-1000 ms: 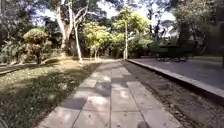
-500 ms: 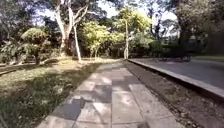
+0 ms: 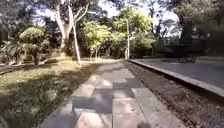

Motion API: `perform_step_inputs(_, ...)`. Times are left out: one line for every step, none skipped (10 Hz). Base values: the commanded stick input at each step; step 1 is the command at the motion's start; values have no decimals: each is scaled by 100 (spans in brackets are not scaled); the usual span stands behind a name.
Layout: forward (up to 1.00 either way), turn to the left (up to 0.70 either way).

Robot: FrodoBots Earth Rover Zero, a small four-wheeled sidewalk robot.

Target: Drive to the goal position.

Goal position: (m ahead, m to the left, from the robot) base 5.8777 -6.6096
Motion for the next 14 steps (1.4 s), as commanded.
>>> perform_step_inputs(50,0)
perform_step_inputs(50,0)
perform_step_inputs(50,-39)
perform_step_inputs(50,-50)
perform_step_inputs(50,-50)
perform_step_inputs(50,-40)
perform_step_inputs(50,0)
perform_step_inputs(50,0)
perform_step_inputs(50,0)
perform_step_inputs(50,0)
perform_step_inputs(50,0)
perform_step_inputs(50,0)
perform_step_inputs(50,0)
perform_step_inputs(50,0)
